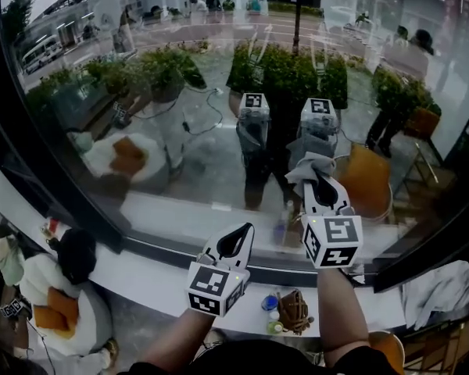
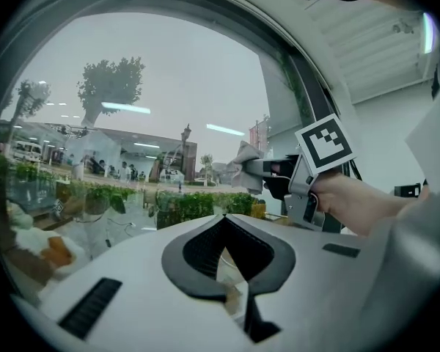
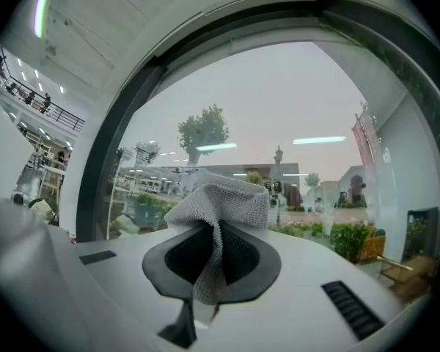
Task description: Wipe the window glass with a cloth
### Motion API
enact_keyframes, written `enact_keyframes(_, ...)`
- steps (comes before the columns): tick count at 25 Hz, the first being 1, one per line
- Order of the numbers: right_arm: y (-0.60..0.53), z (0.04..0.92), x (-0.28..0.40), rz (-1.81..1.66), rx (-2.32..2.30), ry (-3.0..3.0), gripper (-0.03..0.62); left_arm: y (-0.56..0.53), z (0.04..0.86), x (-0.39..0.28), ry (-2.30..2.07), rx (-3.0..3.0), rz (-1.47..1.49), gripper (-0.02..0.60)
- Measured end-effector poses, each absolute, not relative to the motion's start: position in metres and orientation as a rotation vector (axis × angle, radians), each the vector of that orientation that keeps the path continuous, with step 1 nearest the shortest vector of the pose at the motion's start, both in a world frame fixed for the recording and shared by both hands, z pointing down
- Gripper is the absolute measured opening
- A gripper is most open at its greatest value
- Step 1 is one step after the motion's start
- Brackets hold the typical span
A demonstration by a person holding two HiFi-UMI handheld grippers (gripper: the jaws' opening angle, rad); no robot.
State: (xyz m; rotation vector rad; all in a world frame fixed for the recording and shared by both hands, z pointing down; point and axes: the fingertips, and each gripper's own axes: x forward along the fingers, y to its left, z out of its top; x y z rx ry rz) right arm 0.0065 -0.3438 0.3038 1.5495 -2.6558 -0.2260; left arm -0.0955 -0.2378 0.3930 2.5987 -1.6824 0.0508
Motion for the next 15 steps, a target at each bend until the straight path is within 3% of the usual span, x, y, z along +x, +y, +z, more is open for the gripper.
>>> enact_keyframes(15, -0.331, 0.327, -0.208, -0.225, 1.308, -2.758, 0.040, -0.213, 0.413, -0.274, -1.857, 2.447, 0.067, 0.008)
